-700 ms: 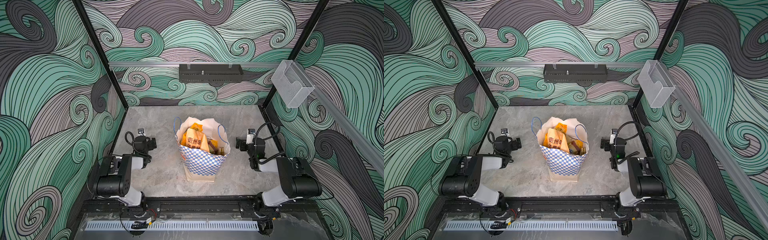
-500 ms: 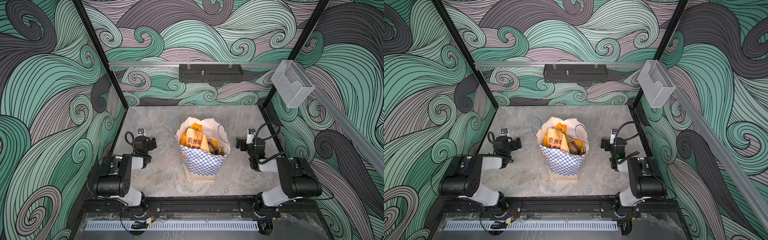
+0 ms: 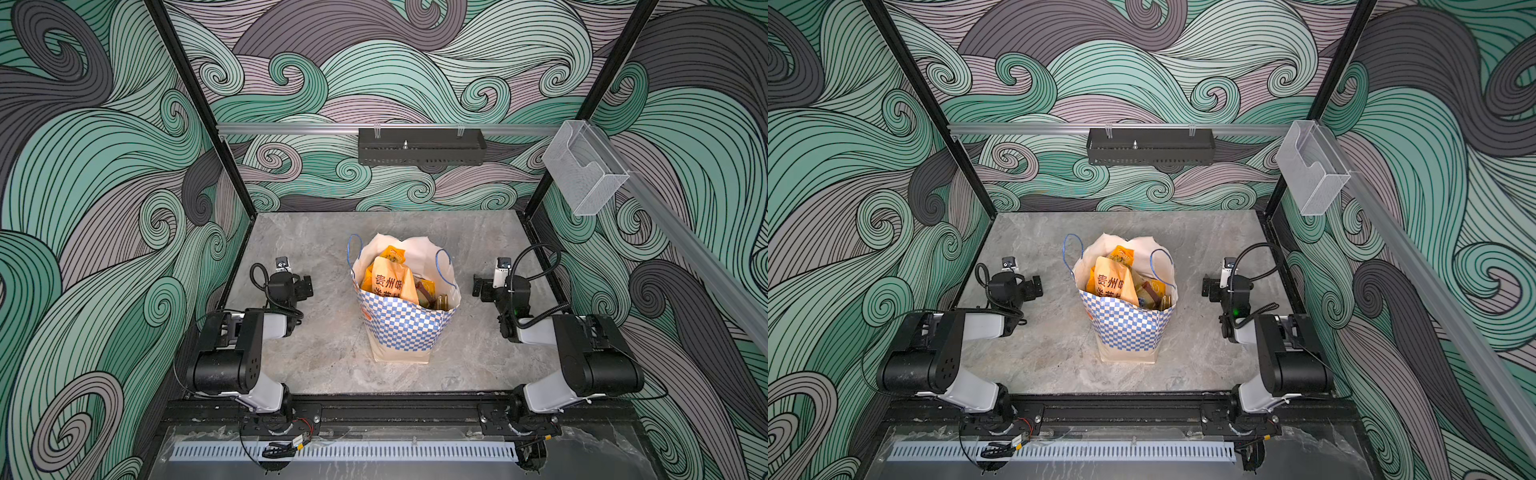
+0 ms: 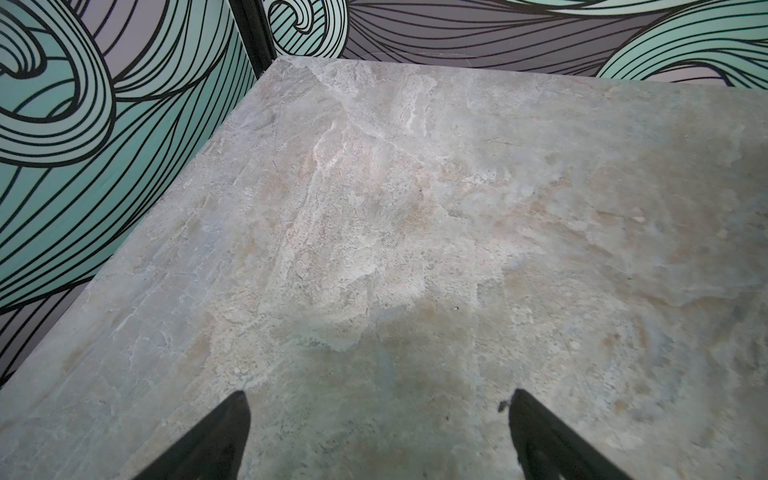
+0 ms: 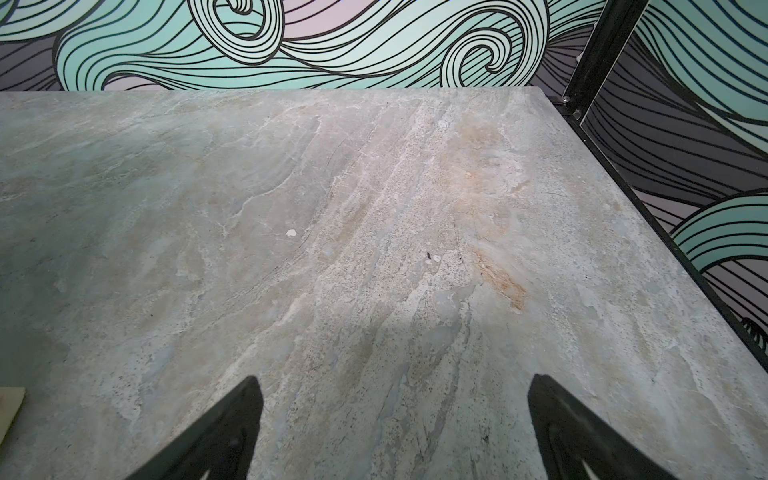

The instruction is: Take the snacks out of the paper bag

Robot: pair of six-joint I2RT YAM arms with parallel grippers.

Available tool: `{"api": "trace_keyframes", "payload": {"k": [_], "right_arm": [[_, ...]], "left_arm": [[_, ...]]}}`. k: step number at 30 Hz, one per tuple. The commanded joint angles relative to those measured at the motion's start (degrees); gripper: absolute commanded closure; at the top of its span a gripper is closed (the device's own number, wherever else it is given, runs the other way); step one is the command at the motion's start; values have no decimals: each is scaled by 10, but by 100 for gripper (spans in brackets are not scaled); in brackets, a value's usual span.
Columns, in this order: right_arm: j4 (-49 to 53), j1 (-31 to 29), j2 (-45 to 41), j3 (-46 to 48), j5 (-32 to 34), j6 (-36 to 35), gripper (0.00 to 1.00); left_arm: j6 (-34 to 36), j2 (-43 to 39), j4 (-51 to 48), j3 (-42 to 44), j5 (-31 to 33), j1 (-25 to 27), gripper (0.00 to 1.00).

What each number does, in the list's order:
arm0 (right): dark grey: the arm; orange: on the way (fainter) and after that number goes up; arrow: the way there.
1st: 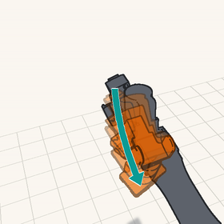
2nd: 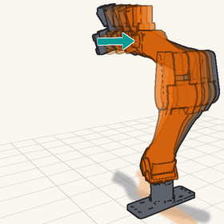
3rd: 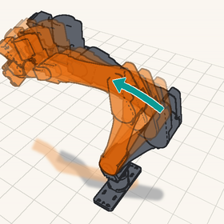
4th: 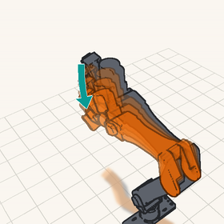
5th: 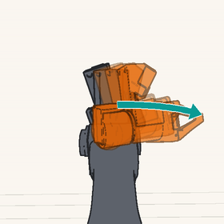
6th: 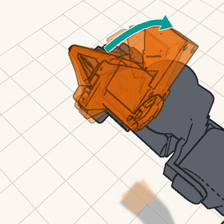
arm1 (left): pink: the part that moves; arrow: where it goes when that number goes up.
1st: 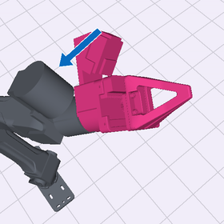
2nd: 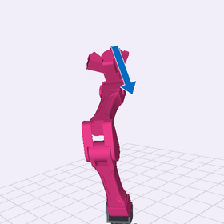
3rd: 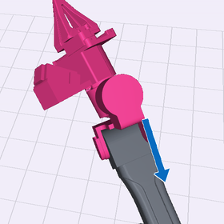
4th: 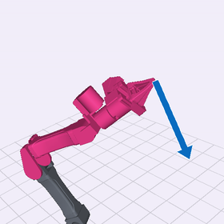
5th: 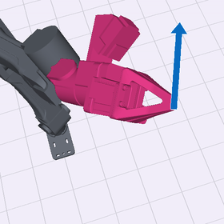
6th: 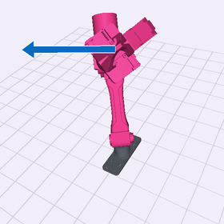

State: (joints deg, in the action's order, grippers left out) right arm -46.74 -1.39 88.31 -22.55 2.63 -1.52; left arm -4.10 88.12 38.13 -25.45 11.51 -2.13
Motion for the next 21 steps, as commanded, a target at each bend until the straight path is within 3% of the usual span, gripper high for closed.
{"api": "trace_keyframes", "payload": {"k": [1, 4, 7, 12, 15, 18, 21], "right_arm": [[-20, -2, -4, -4, 2, -1, 0], [26, -8, -44, -13, -1, -6, 0], [240, -9, -126, -80, 48, 45, 0], [470, -8, -223, -170, 102, 159, 1], [549, -8, -288, -209, 56, 166, 0], [606, -9, -343, -251, 1, 174, 0], [655, -8, -368, -316, -90, 156, 0]], "left_arm": [[-3, -9, -2, -13, -3, -2, 2], [-3, -9, -2, -13, -3, -2, 1], [-2, -10, -1, -12, -3, -2, 1], [25, -12, -8, -16, -60, -2, 1], [40, -49, -30, -18, -64, 0, 1], [-19, -135, -209, -77, -21, 0, 1], [-71, -218, -301, -111, -72, 0, 2]]}}
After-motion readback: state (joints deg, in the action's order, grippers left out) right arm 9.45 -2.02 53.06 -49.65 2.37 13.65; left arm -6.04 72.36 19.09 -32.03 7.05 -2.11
